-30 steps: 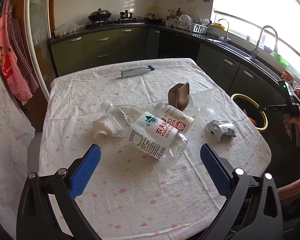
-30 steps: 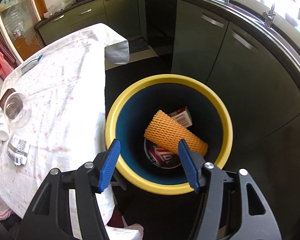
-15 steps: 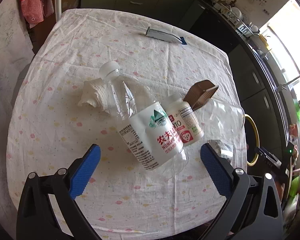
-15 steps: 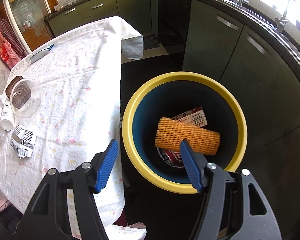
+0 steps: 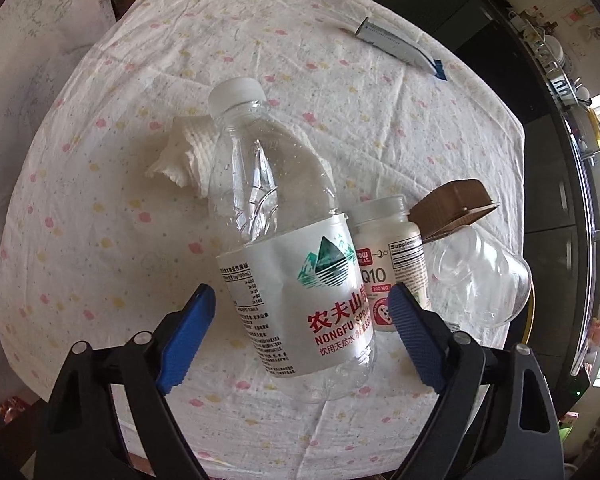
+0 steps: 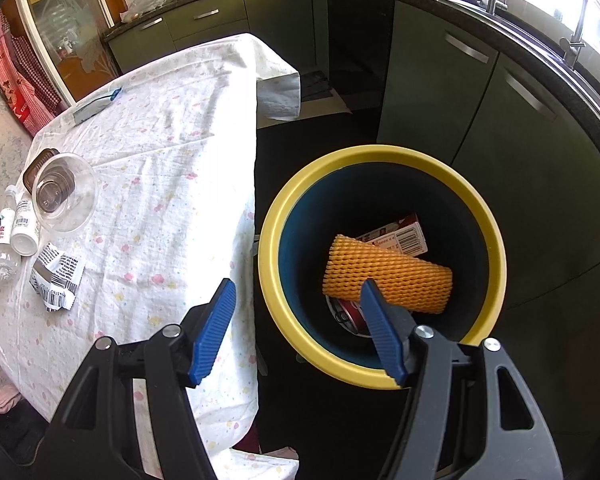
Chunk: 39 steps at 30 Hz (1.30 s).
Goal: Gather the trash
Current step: 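Grasp the clear water bottle with the left tool and lift it, then carry the water bottle over the yellow bin and open the left tool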
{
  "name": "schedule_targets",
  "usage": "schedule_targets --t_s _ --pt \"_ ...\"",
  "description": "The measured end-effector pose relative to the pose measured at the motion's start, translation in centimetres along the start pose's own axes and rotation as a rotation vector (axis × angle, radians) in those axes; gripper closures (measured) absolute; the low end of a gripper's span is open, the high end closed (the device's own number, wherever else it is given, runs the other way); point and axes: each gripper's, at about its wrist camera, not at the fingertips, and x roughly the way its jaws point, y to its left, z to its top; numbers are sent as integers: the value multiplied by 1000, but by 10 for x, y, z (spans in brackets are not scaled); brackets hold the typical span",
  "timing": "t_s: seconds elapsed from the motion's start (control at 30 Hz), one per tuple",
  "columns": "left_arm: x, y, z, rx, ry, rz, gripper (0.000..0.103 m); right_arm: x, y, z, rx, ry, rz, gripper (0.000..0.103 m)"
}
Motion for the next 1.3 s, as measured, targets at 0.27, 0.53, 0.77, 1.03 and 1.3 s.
schedule_targets --t_s 0.27,0.53,0.77,1.03,1.3 --pt "23 -3 6 -14 33 14 32 9 2 0 -6 9 16 41" --pt "20 -1 -5 191 15 61 36 8 2 -2 -4 8 20 41" --pt "11 5 -40 507 7 149 36 13 10 -5 -17 30 26 41" --pt "-2 11 -85 777 -10 213 38 9 25 -7 -47 35 29 41" --pt "-38 16 -102 825 -99 176 40 5 27 -10 -45 35 24 41"
